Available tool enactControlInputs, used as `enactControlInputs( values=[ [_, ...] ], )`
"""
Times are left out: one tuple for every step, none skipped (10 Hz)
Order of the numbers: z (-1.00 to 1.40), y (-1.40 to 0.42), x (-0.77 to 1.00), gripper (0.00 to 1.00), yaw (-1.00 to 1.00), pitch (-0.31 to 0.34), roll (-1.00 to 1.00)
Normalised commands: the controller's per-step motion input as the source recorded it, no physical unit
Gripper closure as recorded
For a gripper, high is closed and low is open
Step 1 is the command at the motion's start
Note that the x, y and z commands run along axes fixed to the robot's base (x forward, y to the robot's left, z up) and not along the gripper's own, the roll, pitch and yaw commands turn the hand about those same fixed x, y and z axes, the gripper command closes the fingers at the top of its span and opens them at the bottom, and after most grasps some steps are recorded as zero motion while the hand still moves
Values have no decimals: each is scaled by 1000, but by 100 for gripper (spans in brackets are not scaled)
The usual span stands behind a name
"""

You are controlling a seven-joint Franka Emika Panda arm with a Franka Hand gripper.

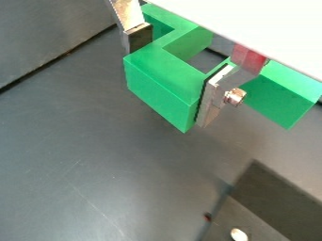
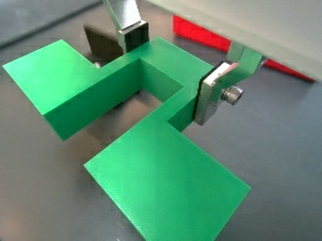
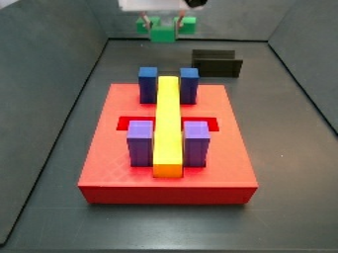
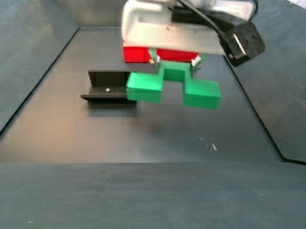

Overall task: Pick up the green object. Move up. Place the green object on the fixture. Regrasp the green object. Move to above the board. Insert the green object.
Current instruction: Place the green object on the fixture.

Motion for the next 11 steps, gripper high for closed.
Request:
enactControlInputs(
  values=[
    [311, 209, 354, 100, -131, -80, -991],
    [257, 209, 349, 100, -129, -166, -1000],
    [180, 194, 297, 100, -100, -229, -1000],
    [154, 174, 389, 100, -51, -183, -1000],
    [86, 143, 400, 100, 0, -140, -1000],
    [37, 74, 346, 100, 0, -123, -1000],
    [66, 0, 263, 100, 54, -77, -940],
    [280, -209, 114, 100, 229, -57, -583],
    [557, -300, 189, 100, 234, 0, -166],
    [414, -209, 283, 100, 237, 11, -229],
    [180, -143, 323, 100, 237, 14, -360]
  ],
)
